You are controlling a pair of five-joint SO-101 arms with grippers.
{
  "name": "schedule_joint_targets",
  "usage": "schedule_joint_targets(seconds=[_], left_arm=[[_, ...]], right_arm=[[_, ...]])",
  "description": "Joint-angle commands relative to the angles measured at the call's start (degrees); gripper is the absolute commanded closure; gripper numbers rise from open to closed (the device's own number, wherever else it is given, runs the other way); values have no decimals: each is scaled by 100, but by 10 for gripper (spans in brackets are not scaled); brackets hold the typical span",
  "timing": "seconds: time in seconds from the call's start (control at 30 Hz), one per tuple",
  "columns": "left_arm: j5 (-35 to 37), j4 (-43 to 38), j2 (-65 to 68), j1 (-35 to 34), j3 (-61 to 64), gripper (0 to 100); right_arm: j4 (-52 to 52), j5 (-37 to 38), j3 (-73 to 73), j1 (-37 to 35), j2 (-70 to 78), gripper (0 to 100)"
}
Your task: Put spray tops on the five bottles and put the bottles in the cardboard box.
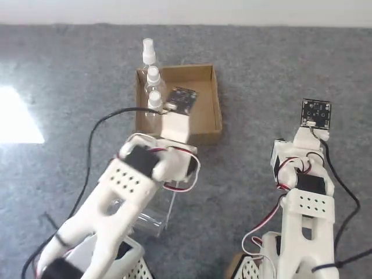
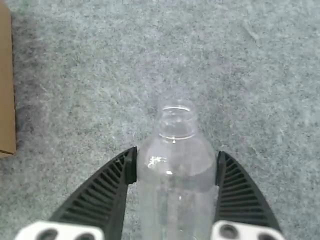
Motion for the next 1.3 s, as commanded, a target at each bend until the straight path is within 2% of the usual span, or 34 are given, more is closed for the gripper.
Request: schedule_joint_targets(seconds=[0.0,0.73,1.07,1.27], left_arm=[[-35,-123,-747,-229,-40,987],[-35,-105,-2286,-273,-259,987],[-35,-826,-2330,-273,-312,987],[-9,-862,-2330,-273,-602,987]], right_arm=[[-171,-35,-167,4,-180,830],[-171,-9,-105,-110,-224,830],[-171,-9,-105,-110,-233,830],[-171,-9,-105,-110,-233,830]])
